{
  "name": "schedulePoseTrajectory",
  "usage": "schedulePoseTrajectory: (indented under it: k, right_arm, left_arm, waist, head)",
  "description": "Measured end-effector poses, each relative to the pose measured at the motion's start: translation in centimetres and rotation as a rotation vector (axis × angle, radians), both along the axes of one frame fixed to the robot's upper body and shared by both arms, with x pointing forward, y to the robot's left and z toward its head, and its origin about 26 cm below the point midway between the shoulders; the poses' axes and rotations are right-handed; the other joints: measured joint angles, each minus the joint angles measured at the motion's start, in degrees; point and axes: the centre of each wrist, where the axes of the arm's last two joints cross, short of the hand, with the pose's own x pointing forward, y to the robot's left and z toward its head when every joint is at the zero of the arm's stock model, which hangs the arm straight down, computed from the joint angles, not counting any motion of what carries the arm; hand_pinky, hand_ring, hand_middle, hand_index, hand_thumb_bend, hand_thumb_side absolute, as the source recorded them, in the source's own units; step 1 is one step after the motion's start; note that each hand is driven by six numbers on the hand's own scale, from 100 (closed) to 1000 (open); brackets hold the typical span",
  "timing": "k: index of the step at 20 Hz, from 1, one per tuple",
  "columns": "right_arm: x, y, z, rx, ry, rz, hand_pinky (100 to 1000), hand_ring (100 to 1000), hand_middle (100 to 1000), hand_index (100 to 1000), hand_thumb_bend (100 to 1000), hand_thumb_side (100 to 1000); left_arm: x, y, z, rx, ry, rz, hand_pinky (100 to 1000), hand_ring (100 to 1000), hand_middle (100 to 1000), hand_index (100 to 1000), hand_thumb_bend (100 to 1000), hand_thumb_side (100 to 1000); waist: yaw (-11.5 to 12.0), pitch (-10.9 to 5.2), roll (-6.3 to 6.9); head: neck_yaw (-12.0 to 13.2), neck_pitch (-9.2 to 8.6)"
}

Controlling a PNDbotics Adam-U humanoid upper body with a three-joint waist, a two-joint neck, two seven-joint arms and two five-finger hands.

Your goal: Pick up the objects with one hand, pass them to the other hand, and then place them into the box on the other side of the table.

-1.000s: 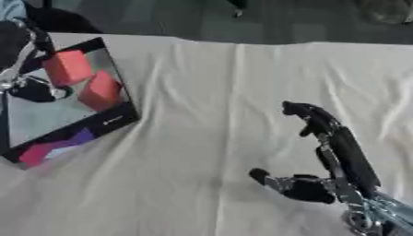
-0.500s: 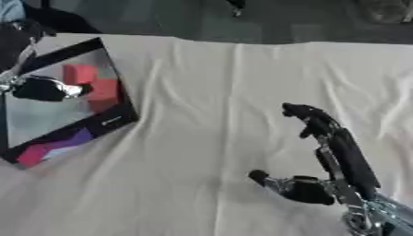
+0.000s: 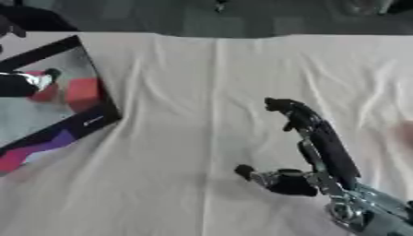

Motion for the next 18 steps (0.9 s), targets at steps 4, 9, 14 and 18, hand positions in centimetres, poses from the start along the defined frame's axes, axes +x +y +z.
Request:
schedulePoseTrajectory:
  k: [4,9,14,18]
  right_arm:
    - [0.1,-0.1,0.2,0.004,-0.012,-0.007,503,843,725,881,699,451]
    - [0.4,-0.8,0.7,0.012,-0.037,-0.03,517,843,729,870,685,449]
    - [0.5,-1.8,0.9,-0.002,-0.049,-0.055,525,846,735,852,678,454]
    - [0.5,-2.5,1.1,-0.013,-0.046,-0.096,535,862,764,867,669,452]
  left_arm:
    - [-0.8,-0.1,1.0,-0.073,-0.041,-0.038,805,747,703,734,360,260]
    - [-1.4,0.3,1.4,-0.118,-0.07,-0.046,809,748,695,729,349,237]
    - [-1.6,0.6,2.0,-0.149,-0.09,-0.038,810,742,684,719,337,220]
    - [-1.8,1.0,2.5,-0.172,-0.103,-0.028,822,732,670,705,296,229]
  waist:
    - [-0.2,-0.01,0.0]
    - [-0.7,-0.06,0.0]
    - [-1.3,-0.07,0.0]
    - [-1.4,-0.09,0.0]
  head:
    - [-4.1,0.64]
    - [-7.3,1.52]
    - [-9.3,2.05]
    - [-10.3,2.07]
